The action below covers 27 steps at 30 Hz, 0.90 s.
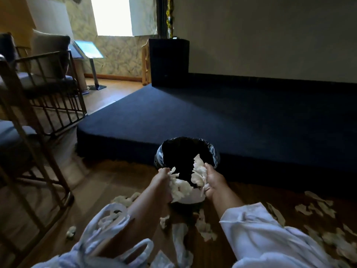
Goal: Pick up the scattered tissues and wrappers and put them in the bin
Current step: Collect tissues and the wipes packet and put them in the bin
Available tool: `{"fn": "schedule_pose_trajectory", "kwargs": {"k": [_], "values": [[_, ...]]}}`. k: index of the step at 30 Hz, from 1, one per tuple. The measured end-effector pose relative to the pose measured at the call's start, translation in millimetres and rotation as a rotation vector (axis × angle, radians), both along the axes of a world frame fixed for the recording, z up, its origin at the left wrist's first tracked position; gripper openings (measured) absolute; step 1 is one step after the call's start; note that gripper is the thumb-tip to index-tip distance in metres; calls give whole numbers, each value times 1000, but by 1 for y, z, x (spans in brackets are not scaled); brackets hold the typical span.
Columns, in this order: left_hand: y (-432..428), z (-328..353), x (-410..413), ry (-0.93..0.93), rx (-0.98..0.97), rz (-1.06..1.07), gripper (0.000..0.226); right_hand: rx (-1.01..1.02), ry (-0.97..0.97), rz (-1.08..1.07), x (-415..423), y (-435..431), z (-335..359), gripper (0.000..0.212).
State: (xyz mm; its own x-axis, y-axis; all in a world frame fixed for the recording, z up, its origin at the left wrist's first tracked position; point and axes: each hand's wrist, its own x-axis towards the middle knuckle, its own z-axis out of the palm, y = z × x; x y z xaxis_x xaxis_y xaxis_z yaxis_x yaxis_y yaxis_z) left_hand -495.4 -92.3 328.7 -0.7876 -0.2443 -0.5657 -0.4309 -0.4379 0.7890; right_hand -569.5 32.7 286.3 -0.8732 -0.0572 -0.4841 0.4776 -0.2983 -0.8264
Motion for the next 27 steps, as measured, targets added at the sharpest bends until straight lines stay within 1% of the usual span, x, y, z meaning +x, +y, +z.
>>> {"fn": "schedule_pose_trajectory", "kwargs": {"k": [2, 3, 4, 5, 6, 7, 10, 12, 13, 15, 17, 19, 20, 22, 24, 27], "values": [[4, 6, -35, 29, 39, 46, 42, 20, 5, -12, -44, -3, -10, 51], [3, 7, -50, 56, 41, 68, 40, 28, 9, -9, -66, -5, -17, 53], [5, 9, -64, 56, 39, 94, 34, 29, -7, -11, -78, -7, -16, 52], [5, 9, -77, 43, 45, 123, 27, 27, -18, -27, -86, -9, -11, 46], [4, 4, -94, 34, 58, 170, 24, 26, -31, -34, -92, -10, -7, 41], [2, -1, -105, 54, 67, 187, 25, 3, -43, -41, -98, -10, -6, 40], [9, -4, -124, 104, 164, 185, 26, -26, -90, -34, -117, -17, -9, 50], [11, -7, -128, 110, 230, 134, 45, -84, -116, -32, -126, -19, -14, 52], [11, -7, -130, 124, 258, 103, 51, -109, -124, -29, -129, -19, -16, 52], [8, -6, -134, 147, 292, 60, 53, -180, -156, -2, -132, -20, -18, 50], [4, -7, -136, 107, 301, 68, 55, -226, -203, 16, -130, -19, -17, 58], [1, -7, -130, 84, 224, 35, 56, -205, -212, 7, -120, -14, -12, 66], [2, -4, -124, 68, 170, 17, 58, -188, -195, 4, -113, -13, -10, 65], [3, -6, -106, 48, 60, -51, 62, -180, -130, -17, -98, -12, -8, 56], [3, -9, -81, 15, -98, -120, 58, -159, -58, -20, -71, -14, -7, 45], [-7, -21, -39, -39, -388, -241, 51, -15, 30, 84, -18, -19, -15, 32]]}}
